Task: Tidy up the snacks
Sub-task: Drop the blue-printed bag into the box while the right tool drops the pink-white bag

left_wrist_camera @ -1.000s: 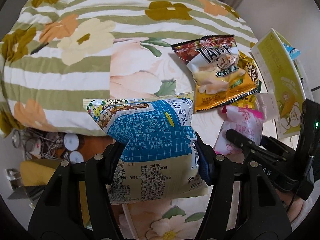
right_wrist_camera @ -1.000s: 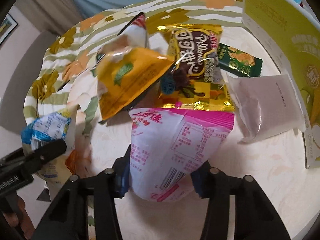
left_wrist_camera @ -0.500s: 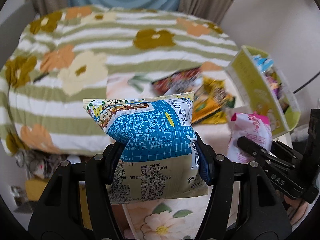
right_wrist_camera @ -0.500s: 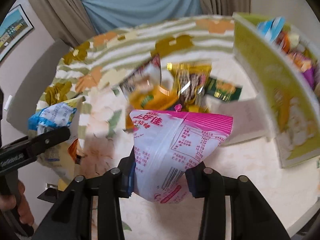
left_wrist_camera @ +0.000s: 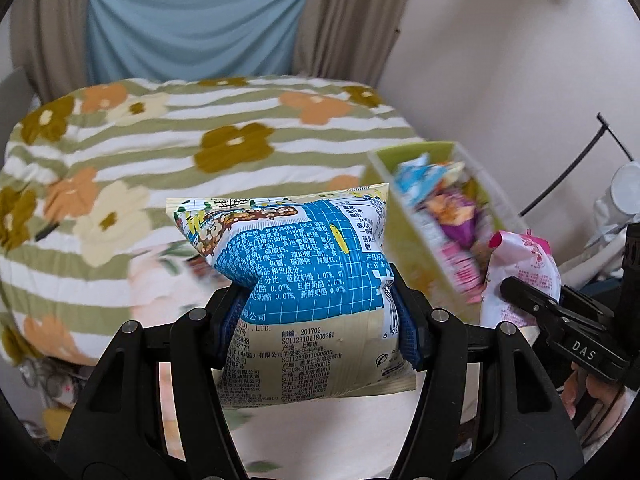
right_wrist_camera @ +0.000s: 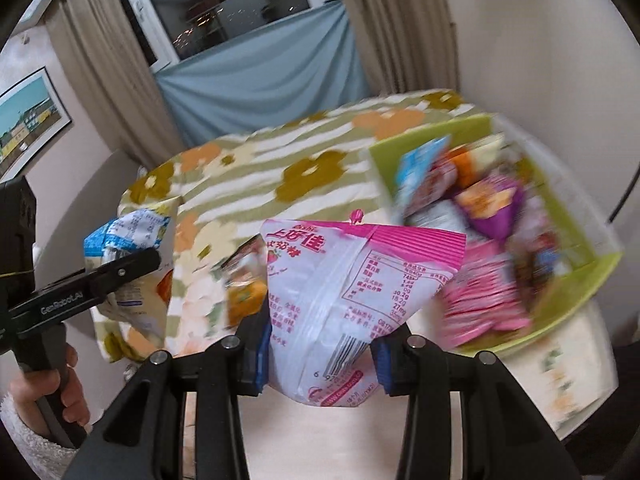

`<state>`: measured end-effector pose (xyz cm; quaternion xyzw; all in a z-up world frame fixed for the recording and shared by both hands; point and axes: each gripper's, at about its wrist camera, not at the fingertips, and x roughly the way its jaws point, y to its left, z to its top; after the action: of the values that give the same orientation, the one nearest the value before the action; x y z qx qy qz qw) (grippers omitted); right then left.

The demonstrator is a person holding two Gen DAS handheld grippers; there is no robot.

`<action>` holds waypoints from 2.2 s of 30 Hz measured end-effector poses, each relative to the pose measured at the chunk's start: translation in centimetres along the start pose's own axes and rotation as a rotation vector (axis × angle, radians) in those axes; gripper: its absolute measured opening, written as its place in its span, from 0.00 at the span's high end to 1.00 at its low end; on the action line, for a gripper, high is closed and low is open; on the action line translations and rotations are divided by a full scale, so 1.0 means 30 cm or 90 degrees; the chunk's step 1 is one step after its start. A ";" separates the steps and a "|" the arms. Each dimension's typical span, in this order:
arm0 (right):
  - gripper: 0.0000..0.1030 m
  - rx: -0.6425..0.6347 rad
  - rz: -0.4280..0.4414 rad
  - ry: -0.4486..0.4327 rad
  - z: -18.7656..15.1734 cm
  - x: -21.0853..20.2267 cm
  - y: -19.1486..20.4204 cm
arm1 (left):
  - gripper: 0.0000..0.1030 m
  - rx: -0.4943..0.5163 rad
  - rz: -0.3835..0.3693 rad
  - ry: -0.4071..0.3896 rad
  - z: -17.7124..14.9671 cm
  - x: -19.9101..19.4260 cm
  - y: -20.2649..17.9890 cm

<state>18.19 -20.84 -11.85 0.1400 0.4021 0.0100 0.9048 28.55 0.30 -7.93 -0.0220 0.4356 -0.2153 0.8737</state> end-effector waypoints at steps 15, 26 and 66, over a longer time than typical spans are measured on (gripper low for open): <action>0.64 -0.002 -0.007 -0.022 0.151 -0.146 -0.545 | 0.43 0.007 -0.051 0.019 0.076 0.350 -0.653; 0.64 -0.035 0.036 0.014 0.180 -0.114 -0.713 | 0.04 -0.046 0.018 0.034 0.034 0.477 -0.719; 0.06 -0.106 0.094 0.034 0.163 -0.016 -0.690 | 0.04 -0.063 0.128 0.015 -0.089 0.255 -0.666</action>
<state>19.47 -42.00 -13.78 0.0935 0.4124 0.1135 0.8990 23.39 -20.43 -10.82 -0.0184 0.4556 -0.1050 0.8838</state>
